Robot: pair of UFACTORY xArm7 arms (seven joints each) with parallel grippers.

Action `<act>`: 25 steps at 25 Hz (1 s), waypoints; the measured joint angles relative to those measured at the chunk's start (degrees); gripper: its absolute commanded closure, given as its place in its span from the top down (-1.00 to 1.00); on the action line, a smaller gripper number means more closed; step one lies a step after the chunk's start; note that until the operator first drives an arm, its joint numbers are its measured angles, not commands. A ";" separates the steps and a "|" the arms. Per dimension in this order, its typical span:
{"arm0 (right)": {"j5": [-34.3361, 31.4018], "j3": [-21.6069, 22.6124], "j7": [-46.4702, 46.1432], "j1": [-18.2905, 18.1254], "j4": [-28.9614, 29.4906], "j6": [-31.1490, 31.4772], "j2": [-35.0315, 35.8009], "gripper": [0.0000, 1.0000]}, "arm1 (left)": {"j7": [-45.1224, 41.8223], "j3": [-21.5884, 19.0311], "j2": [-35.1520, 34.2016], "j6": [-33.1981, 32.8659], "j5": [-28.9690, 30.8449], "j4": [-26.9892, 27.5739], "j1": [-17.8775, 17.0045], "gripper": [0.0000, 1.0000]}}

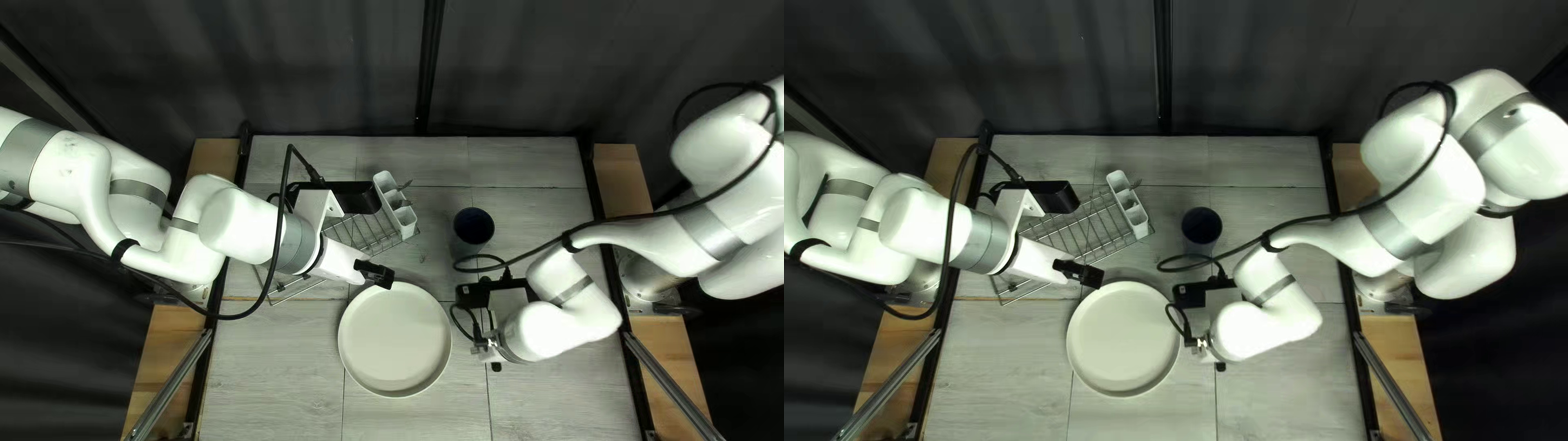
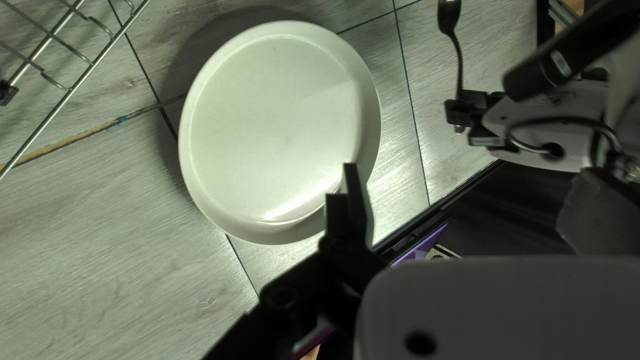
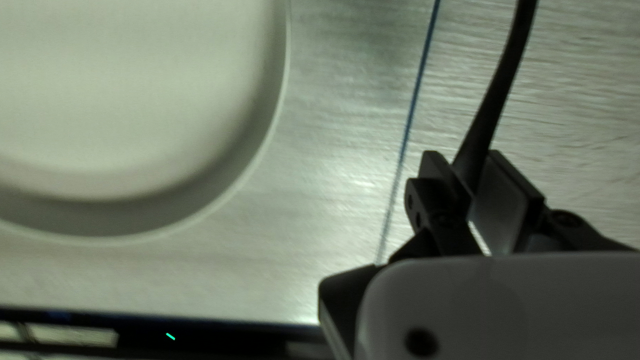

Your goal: Pick up and place plate onto table. Place down one fork to the left of the plate. Place spoon and knife to the right of the plate. Place cup above the knife and spoon

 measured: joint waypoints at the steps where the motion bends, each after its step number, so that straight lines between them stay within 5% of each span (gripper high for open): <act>1: -0.37 -0.30 0.73 0.07 0.00 -0.77 0.65 -1.00 | 0.00 0.00 0.00 0.00 0.00 0.00 0.00 1.00; 25: -2.91 -1.32 -1.23 0.05 0.73 -6.20 7.13 -0.93 | 0.00 0.00 0.00 0.00 0.00 0.00 0.00 1.00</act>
